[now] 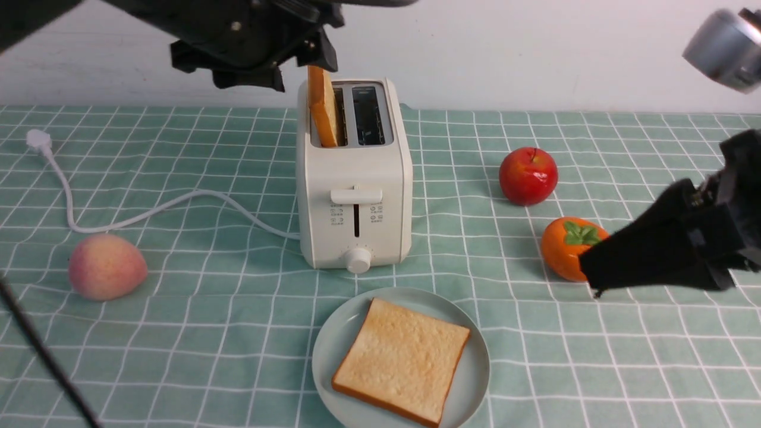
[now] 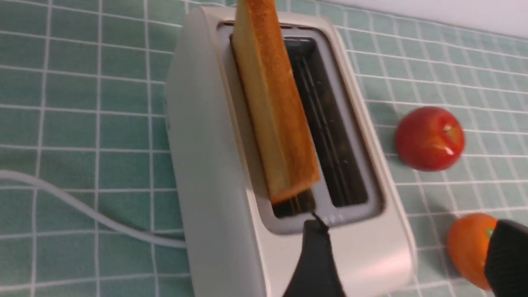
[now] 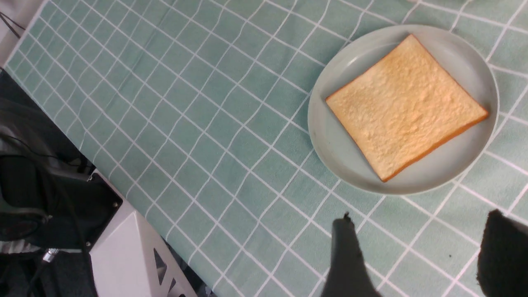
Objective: Take toasted bread from bread machine on blue coffee table place on plate.
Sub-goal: 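Reach for a toast slice standing in the toaster with the left gripper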
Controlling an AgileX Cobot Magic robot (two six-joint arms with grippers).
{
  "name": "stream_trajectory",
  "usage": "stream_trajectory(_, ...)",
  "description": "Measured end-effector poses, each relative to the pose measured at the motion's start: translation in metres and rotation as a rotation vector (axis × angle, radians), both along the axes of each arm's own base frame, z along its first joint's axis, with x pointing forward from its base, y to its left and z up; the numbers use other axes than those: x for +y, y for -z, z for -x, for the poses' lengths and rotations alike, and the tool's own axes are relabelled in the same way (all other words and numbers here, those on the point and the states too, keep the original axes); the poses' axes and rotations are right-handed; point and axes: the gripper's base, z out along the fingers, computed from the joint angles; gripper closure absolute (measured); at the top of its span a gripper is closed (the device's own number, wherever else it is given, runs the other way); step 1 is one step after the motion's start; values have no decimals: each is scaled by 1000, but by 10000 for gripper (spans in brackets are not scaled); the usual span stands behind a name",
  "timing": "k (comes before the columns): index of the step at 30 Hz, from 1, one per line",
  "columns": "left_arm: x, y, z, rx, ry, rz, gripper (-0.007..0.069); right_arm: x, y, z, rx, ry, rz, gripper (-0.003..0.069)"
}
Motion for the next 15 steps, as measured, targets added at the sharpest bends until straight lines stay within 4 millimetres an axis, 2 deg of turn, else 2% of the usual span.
stream_trajectory(1, -5, 1, -8, -5, -17, -21, 105, -1, 1, 3, 2, 0, 0, 245)
stream_trajectory(4, -12, 23, -37, 25, -98, -84, 104, -2, 3, 9, 2, -1, 1, 247)
stream_trajectory(9, -16, 51, -64, 57, -168, -112, 141, -4, 5, 10, -2, -1, 29, 248)
stream_trajectory(11, -17, 57, -66, 69, -173, -107, 212, -5, 5, 11, -4, 0, 42, 248)
stream_trajectory(15, -18, 51, -64, 65, -174, -81, 439, -5, 5, 11, -8, 1, 45, 248)
